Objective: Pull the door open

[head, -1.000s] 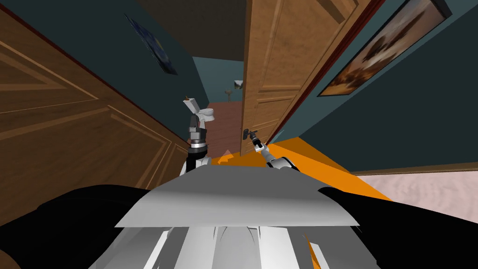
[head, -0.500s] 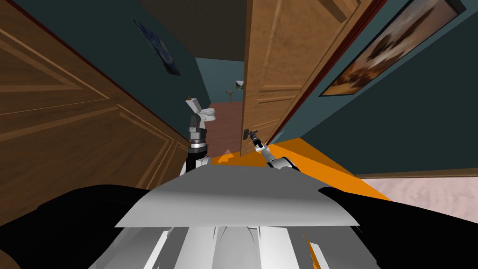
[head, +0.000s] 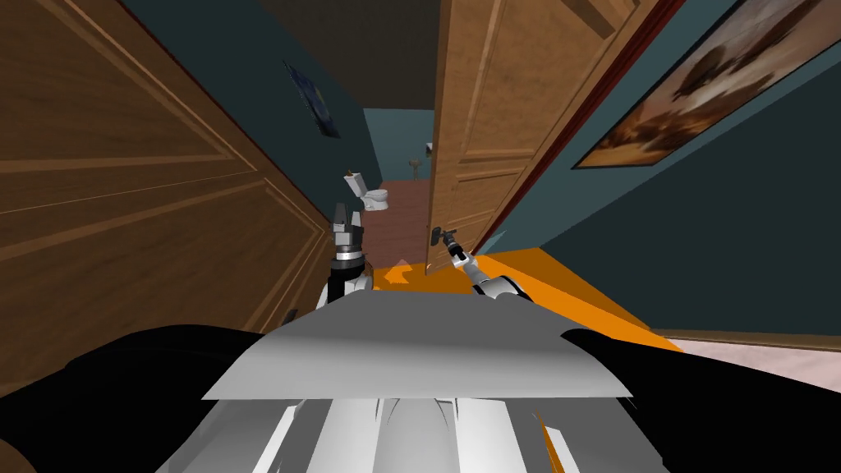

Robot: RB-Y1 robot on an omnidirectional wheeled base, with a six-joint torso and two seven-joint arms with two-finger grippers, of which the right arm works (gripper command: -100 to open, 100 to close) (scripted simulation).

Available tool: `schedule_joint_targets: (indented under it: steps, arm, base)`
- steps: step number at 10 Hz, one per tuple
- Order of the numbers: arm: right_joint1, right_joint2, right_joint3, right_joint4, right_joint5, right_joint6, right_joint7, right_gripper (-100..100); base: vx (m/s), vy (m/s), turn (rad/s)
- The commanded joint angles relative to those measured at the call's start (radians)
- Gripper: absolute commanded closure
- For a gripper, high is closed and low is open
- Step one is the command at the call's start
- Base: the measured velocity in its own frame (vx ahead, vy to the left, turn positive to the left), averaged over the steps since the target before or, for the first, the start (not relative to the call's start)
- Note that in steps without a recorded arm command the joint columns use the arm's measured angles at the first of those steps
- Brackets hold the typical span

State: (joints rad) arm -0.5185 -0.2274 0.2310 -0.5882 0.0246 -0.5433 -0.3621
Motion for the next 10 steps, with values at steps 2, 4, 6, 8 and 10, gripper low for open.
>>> schedule_joint_targets:
  steps: [2, 4, 6, 8, 10]
  arm:
    - [-0.003, -0.016, 0.008, 0.021, 0.006, -0.027, -0.028, 100]
    - [-0.004, -0.036, 0.011, 0.034, 0.009, -0.044, -0.051, 100]
    - [-0.005, -0.056, 0.015, 0.047, 0.013, -0.061, -0.073, 100]
    - [-0.006, -0.074, 0.018, 0.058, 0.016, -0.076, -0.093, 100]
    - [-0.007, -0.089, 0.020, 0.067, 0.019, -0.088, -0.110, 100]
  base:
    - [-0.141, -0.128, 0.203]
    - [-0.102, -0.110, 0.241]
    - [-0.133, -0.105, 0.245]
    - [-0.135, -0.116, 0.201]
    - [-0.093, -0.112, 0.227]
